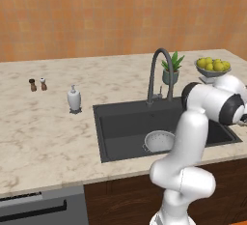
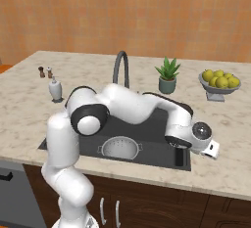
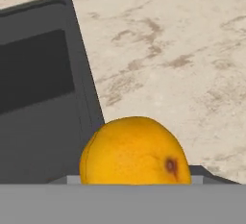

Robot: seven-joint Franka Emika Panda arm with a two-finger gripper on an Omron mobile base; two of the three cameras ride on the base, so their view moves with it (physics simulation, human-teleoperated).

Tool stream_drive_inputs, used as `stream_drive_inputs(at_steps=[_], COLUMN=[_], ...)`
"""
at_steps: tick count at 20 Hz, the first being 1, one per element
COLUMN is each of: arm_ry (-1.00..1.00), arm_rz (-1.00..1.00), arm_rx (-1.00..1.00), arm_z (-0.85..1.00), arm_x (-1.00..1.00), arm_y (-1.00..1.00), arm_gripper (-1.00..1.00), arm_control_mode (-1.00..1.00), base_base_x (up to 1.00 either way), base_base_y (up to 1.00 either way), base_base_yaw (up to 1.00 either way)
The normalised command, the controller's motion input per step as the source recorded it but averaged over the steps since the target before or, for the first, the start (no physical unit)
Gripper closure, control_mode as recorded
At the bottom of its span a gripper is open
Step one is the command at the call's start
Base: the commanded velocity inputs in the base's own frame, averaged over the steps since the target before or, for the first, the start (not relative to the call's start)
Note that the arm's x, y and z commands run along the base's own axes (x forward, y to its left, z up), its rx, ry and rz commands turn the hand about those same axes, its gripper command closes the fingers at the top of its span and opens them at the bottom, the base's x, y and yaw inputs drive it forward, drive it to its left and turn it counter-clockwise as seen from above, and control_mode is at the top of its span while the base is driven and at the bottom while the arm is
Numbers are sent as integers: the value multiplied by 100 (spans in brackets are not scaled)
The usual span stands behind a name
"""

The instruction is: Put the colander in the sink, put the tangerine in the colander, and turn on the sink faucet and pour water over the colander.

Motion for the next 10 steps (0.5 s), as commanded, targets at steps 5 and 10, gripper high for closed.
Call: stream_drive_inputs(at_steps=[5, 10], arm_ry=[0, 1], arm_rz=[30, 32], arm_rx=[21, 22], arm_z=[63, 24], arm_x=[0, 20], arm_y=[100, 95], arm_gripper=[100, 100], arm_control_mode=[-100, -100], base_base_x=[0, 0], base_base_y=[0, 0], base_base_yaw=[0, 0])
